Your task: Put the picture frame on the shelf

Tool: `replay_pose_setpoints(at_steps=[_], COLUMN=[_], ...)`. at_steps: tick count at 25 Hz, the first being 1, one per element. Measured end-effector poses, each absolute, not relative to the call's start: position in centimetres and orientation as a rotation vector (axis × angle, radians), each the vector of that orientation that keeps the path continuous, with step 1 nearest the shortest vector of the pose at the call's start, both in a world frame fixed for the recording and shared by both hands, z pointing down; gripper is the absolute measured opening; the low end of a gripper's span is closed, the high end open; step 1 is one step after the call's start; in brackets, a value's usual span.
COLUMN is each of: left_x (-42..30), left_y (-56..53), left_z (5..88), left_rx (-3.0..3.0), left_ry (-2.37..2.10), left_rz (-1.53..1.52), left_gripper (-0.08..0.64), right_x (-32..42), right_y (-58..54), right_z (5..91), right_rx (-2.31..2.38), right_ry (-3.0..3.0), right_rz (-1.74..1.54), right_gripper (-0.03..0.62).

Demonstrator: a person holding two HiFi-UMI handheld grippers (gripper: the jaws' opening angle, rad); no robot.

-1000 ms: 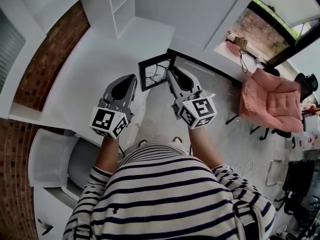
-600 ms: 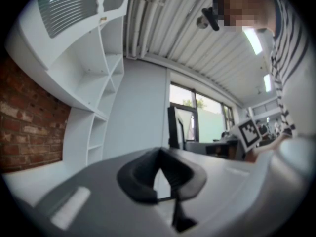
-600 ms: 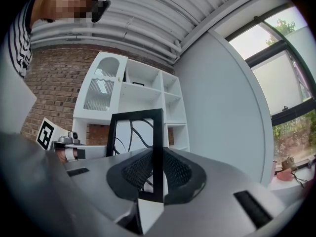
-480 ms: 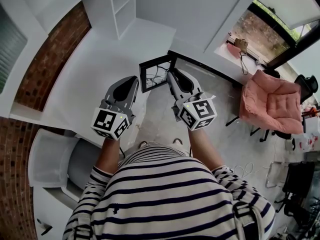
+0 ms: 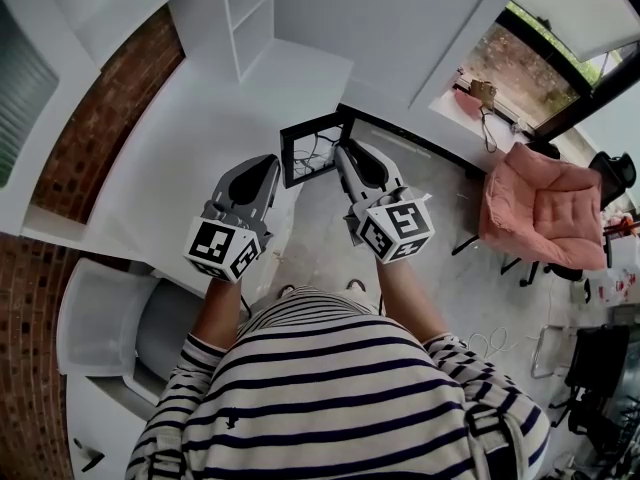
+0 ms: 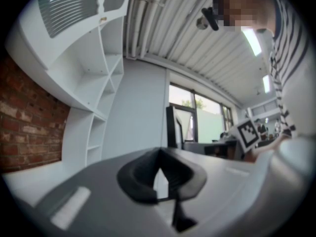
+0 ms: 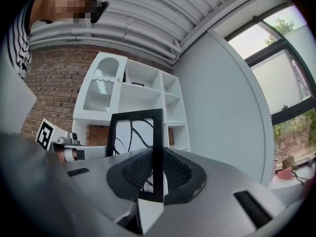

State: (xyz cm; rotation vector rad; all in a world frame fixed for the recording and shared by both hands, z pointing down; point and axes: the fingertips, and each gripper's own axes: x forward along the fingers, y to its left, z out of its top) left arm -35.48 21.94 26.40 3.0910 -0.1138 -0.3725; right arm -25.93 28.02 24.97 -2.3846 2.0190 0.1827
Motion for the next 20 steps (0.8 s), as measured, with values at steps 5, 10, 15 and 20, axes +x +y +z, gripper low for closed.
replay_pose_setpoints(at_steps=[5,10,15,20], left_x=[-35.6,-35.7,-35.0,-33.5], left_y=[21.6,21.0,20.8,20.1], left_z=[26.5,26.4,25.9,25.7], left_rx=[3.088,3.088,3.097,3.099], left_ry=[-0.11,-0.107,-0.094,-0.1], left_rz=[-0.37,-0.377,-0.386,-0.375], left_gripper=[0.006,0.006,0.006,0.006], right_x=[-26.1,-26.2,-25.6,-24.1], right_y=[27.6,27.0,26.6,25.9], right_z=[25.0,24.8,24.3,23.9], right_rx=[-2.382,-2.39,-2.403,-2.404], right_ry=[2.017,2.021,2.028,2.031], right_rz=[0.18,0.19,0.206,0.211], right_gripper=[0.058,0.058,0.058,0.058])
